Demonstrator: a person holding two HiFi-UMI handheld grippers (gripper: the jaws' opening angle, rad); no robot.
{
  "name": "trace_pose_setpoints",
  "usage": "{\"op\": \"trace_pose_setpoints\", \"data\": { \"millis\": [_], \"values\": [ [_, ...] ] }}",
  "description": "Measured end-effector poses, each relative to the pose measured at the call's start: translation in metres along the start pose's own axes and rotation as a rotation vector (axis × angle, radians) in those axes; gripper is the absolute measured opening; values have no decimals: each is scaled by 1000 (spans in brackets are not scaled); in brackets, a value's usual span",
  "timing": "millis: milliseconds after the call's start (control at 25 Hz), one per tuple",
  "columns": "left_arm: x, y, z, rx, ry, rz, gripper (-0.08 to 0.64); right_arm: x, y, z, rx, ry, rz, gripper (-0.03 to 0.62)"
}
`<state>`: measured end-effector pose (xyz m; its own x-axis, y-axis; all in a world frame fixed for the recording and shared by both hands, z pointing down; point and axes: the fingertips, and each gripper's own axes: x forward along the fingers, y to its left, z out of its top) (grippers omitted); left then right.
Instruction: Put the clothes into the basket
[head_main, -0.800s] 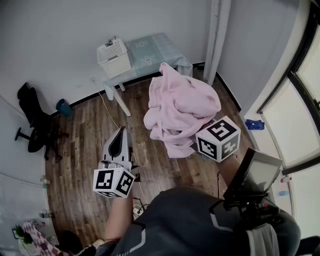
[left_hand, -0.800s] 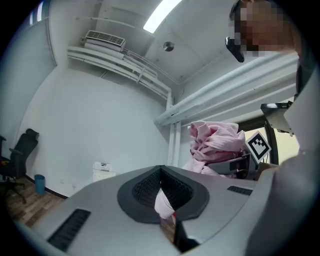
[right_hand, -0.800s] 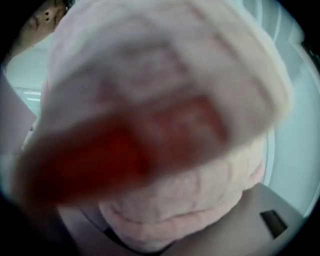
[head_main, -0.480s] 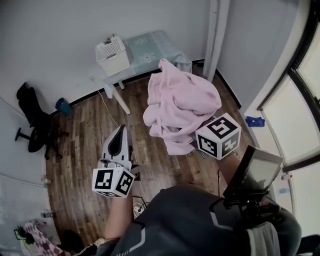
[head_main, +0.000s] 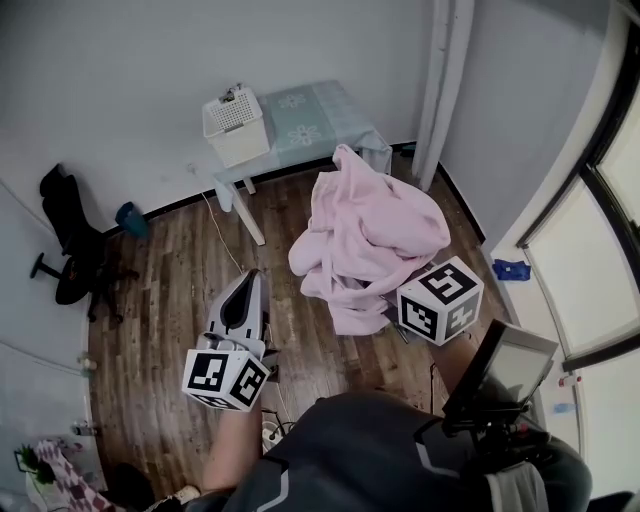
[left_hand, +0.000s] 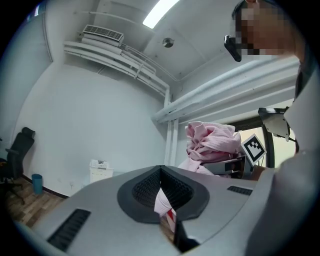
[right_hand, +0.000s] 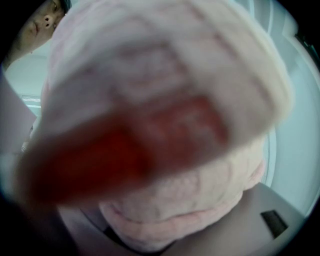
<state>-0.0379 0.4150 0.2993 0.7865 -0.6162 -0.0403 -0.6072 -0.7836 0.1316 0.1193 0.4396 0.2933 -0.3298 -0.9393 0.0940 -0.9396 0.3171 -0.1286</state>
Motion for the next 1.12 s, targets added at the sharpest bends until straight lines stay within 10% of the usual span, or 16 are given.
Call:
{"op": "trace_pose_setpoints", "data": {
  "millis": [1120],
  "values": [
    [-27,83,2,-35,-10,-28,9,63,49,3,-49,44,-46,331]
  ]
}}
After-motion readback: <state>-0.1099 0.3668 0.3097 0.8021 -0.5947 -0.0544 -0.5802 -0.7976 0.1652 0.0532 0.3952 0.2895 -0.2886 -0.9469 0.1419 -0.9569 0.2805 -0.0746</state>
